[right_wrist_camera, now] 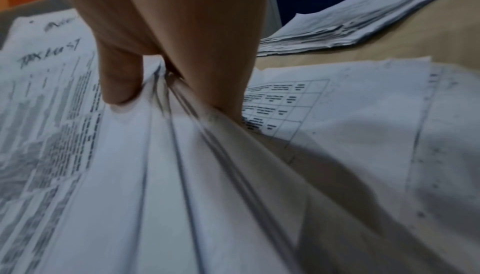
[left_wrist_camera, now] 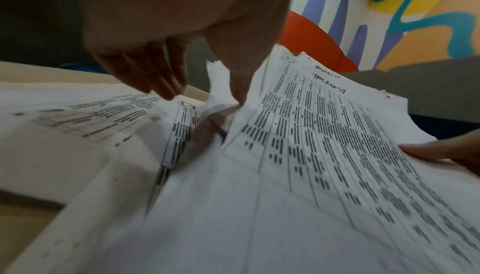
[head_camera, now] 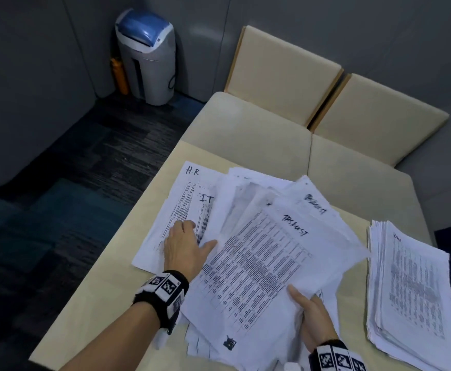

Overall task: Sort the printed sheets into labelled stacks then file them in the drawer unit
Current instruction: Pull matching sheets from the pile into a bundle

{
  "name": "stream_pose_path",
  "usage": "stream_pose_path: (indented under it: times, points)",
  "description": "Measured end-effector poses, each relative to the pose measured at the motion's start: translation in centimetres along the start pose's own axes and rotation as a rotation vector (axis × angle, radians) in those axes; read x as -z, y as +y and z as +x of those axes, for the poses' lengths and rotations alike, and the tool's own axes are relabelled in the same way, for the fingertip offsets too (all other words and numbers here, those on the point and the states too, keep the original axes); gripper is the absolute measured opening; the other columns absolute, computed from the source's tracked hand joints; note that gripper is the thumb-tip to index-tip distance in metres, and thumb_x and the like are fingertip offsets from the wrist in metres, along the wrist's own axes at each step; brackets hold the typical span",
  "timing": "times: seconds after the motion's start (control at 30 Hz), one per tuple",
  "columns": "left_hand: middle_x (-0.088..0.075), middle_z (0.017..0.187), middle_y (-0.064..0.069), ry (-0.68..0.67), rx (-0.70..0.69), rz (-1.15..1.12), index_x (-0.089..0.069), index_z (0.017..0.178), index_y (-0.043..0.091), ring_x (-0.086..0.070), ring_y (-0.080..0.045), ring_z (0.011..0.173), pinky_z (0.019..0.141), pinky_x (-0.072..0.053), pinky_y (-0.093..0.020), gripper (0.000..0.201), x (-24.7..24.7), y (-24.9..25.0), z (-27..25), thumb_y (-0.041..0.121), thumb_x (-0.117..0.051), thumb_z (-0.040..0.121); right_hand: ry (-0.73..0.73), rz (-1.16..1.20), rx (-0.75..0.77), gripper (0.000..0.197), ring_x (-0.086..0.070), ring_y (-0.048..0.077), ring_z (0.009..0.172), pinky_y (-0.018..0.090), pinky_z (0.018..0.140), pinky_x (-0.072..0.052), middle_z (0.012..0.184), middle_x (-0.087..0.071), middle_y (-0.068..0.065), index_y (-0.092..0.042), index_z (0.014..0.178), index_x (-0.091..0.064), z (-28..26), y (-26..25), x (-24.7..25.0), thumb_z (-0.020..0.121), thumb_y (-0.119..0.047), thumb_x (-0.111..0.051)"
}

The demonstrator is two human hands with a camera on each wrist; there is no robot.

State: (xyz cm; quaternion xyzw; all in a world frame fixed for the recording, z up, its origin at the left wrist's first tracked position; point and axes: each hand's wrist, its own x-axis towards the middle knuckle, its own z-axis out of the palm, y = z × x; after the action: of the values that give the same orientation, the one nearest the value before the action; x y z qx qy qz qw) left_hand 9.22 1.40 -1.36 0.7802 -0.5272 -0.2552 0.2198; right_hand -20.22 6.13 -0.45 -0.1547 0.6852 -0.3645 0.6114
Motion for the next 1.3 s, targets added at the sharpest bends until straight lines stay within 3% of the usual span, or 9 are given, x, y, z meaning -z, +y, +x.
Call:
stream_pose_path:
  times: [0.17,0.37,0.57,0.77,0.87,0.93,1.1,1.2,1.3]
  points:
    - [-0.038,0.148,-0.013,-0.384,0.053,-0.027,-0.030,0.148,0.005,-0.044,-0.027,0.133,0.107,-0.040,-0.037,0.090,-1.1,0.8,0.6,0.062,-0.063,0.086,0.081,-0.162,-0.040,0.030,-0.072,0.027,0.065,0.031,0.055,-0.055,0.093,-0.072,0.019,0.009,0.109,-0.058,0.9,-0.4,0.8,0.090,-0.008,-0.073]
    - [-0.062,0.123,-0.008,-0.486,0.235,-0.351,-0.049,0.130,0.010,-0.061,-0.027,0.110,0.098,-0.052,-0.042,0.062,-2.2,2.2,0.6,0.032,-0.081,0.081,0.117,-0.349,0.126,0.049,-0.058,0.033,0.124,0.046,0.110,-0.044,0.136,-0.061,0.008,-0.005,0.140,-0.051,1.8,-0.7,-1.2,0.094,-0.005,-0.068]
    - [-0.066,0.103,0.002,-0.400,0.082,-0.476,-0.057,0.129,0.016,-0.067,-0.022,0.088,0.074,-0.060,-0.034,0.058,0.4,4.8,-1.0,0.013,-0.083,0.077,0.114,-0.264,0.069,0.031,-0.072,0.036,0.096,0.051,0.092,-0.056,0.109,-0.074,0.020,0.001,0.113,-0.065,1.6,-0.7,0.5,0.084,0.002,-0.075]
    - [-0.074,0.107,-0.010,-0.549,-0.233,-0.746,-0.068,0.117,0.017,-0.070,-0.034,0.089,0.083,-0.055,-0.052,0.043,7.5,7.8,-3.2,0.009,-0.084,0.077,-0.053,0.066,0.129,0.066,-0.068,0.034,0.084,0.042,0.073,-0.053,0.099,-0.073,0.021,0.000,0.115,-0.061,0.7,-2.8,1.8,0.068,-0.037,-0.089]
    - [-0.073,0.109,-0.001,-0.567,-0.241,-0.821,-0.065,0.120,0.017,-0.068,-0.015,0.092,0.083,-0.056,-0.037,0.048,10.0,8.0,-3.4,0.009,-0.084,0.077,-0.212,0.253,0.102,0.085,-0.074,0.032,0.099,0.042,0.079,-0.062,0.117,-0.072,0.022,-0.001,0.124,-0.063,-0.9,-5.0,1.3,0.056,-0.041,-0.095]
    - [-0.068,0.125,0.010,-0.569,-0.284,-0.749,-0.054,0.134,0.026,-0.066,-0.004,0.109,0.092,-0.054,-0.023,0.066,10.7,8.4,-3.3,0.018,-0.085,0.077,-0.320,0.274,0.131,0.052,-0.076,0.029,0.089,0.038,0.071,-0.064,0.116,-0.071,0.023,0.000,0.114,-0.070,-2.7,-6.9,0.2,0.070,-0.024,-0.084]
    - [-0.072,0.114,0.006,-0.425,-0.230,-0.696,-0.058,0.128,0.026,-0.070,-0.009,0.103,0.090,-0.059,-0.037,0.063,9.4,10.6,-2.3,0.034,-0.088,0.073,-0.214,-0.067,0.552,0.026,-0.073,0.028,0.102,0.039,0.092,-0.058,0.105,-0.078,0.013,-0.005,0.106,-0.072,-6.9,-11.7,-3.2,0.080,-0.004,-0.075]
    - [-0.074,0.109,-0.004,-0.241,-0.151,-0.846,-0.061,0.122,0.016,-0.073,-0.019,0.100,0.088,-0.059,-0.048,0.067,9.8,11.9,-2.1,0.043,-0.090,0.068,-0.157,-0.128,0.800,0.013,-0.072,0.026,0.078,0.046,0.092,-0.056,0.079,-0.074,0.011,-0.021,0.081,-0.070,-10.4,-14.5,-4.1,0.081,-0.011,-0.077]
    - [-0.075,0.108,-0.008,-0.117,-0.227,-0.994,-0.061,0.123,0.002,-0.073,-0.019,0.099,0.082,-0.061,-0.033,0.080,12.5,14.3,-2.8,0.040,-0.092,0.059,-0.189,-0.060,0.973,0.004,-0.072,0.003,0.082,0.032,0.088,-0.057,0.079,-0.076,-0.011,-0.030,0.073,-0.080,-12.4,-16.8,-3.7,0.071,-0.026,-0.082]
